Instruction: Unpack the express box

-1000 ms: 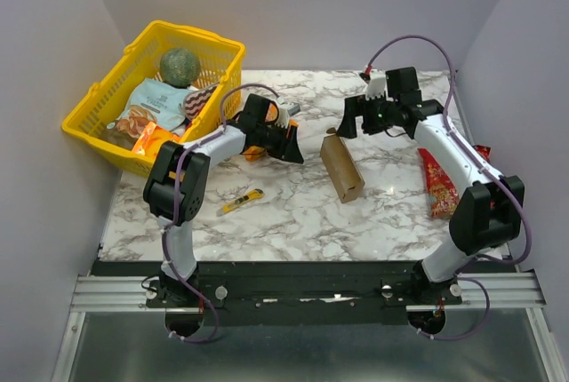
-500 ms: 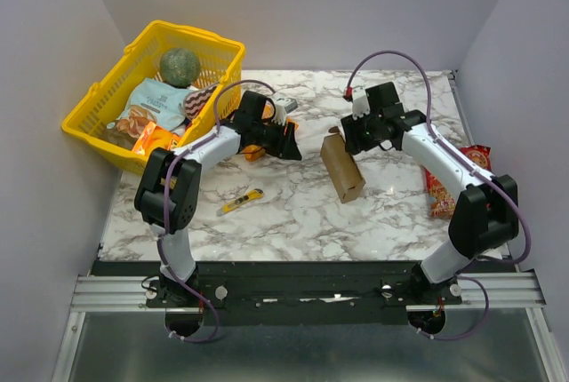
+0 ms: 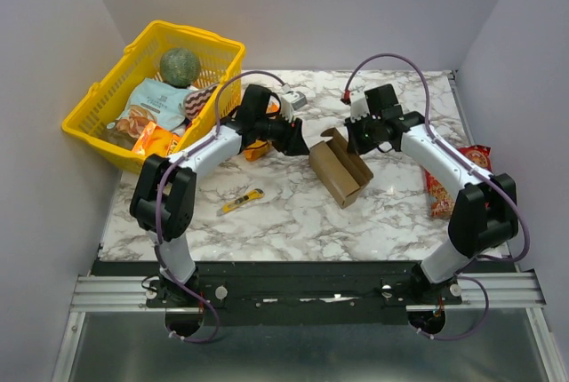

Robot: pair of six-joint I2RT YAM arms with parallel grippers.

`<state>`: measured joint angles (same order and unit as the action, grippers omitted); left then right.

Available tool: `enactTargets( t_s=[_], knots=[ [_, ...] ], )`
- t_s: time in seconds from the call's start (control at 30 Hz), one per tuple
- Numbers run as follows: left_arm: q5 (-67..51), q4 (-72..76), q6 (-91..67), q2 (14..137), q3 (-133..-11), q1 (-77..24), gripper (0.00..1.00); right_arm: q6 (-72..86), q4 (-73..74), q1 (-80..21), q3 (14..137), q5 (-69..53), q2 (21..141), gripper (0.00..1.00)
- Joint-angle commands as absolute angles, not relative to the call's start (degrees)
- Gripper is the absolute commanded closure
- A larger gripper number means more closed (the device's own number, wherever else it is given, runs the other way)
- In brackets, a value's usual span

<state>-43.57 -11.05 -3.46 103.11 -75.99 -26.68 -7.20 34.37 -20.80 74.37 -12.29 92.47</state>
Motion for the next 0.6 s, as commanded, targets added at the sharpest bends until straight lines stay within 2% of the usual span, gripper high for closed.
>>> enactTargets(
  t_s=[0.0, 0.27, 0.57],
  knots=[
    [-48.60, -4.66, 2.19, 100.37, -78.48, -31.63, 0.50, -5.01, 33.58, -20.83, 72.51, -15.12, 89.47, 0.99],
    [-47.46, -2.99, 0.35, 107.31, -81.82, -36.91, 0.53, -1.94, 33.40, -20.66, 71.63, -14.33, 88.51, 1.00],
    [-44.30, -10.18, 6.05, 111.79, -79.63, -37.18, 0.53, -0.18, 32.87, -17.76, 70.14, -15.73, 87.80, 1.00]
  ],
)
